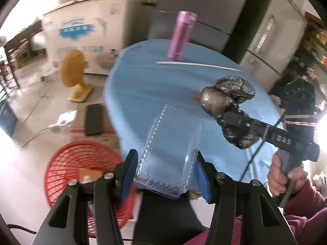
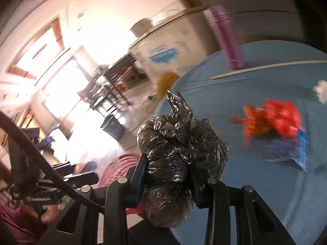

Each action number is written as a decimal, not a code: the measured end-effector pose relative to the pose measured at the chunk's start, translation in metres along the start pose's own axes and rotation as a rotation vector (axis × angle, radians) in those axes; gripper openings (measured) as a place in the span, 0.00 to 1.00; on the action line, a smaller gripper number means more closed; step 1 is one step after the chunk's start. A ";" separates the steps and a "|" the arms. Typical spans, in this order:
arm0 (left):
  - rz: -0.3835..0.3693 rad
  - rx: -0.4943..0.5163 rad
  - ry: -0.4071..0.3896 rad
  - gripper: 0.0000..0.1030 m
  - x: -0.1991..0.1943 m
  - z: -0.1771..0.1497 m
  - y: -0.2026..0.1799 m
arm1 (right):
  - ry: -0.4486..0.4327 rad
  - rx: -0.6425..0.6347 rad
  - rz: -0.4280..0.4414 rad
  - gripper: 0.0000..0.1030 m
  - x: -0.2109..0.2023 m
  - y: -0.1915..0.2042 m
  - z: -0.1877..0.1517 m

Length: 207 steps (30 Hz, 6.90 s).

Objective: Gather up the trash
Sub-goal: 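Carry tray and black bag to the red basket and open both tools, then return both tools to the table over the red and orange bags, then grasp the orange bag with left tool while right tool grasps the red bag, then carry the orange and red bags toward the red basket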

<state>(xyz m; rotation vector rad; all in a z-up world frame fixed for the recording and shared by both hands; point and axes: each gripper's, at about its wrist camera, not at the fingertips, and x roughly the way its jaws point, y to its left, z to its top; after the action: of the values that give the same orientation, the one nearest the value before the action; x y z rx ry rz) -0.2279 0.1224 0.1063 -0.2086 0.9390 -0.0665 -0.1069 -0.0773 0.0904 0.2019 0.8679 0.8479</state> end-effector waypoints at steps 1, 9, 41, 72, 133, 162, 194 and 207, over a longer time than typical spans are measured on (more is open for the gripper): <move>0.017 -0.016 -0.005 0.54 -0.002 -0.001 0.008 | 0.020 -0.016 0.026 0.38 0.010 0.009 0.003; 0.168 -0.101 -0.024 0.54 -0.016 -0.010 0.057 | 0.131 -0.121 0.149 0.38 0.073 0.065 0.009; 0.260 -0.399 0.066 0.57 -0.005 -0.079 0.167 | 0.430 -0.049 0.219 0.48 0.208 0.120 -0.023; -0.016 -0.067 -0.014 0.62 0.029 0.013 0.010 | -0.018 0.195 0.000 0.52 0.015 -0.012 0.004; -0.111 0.079 0.254 0.27 0.251 0.130 -0.146 | -0.301 0.445 -0.345 0.37 -0.119 -0.175 -0.025; 0.044 0.180 -0.046 0.27 0.078 0.081 -0.126 | -0.269 0.287 -0.244 0.37 -0.104 -0.093 -0.023; 0.206 0.180 -0.128 0.27 0.048 0.062 -0.091 | -0.200 0.219 -0.227 0.37 -0.083 -0.066 -0.023; 0.257 0.139 -0.125 0.27 0.045 0.059 -0.066 | -0.147 0.165 -0.178 0.37 -0.055 -0.045 -0.016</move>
<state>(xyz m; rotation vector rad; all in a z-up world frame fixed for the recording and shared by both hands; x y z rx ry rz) -0.1516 0.0603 0.1182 0.0377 0.8268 0.1170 -0.1126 -0.1507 0.0906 0.3220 0.8050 0.5880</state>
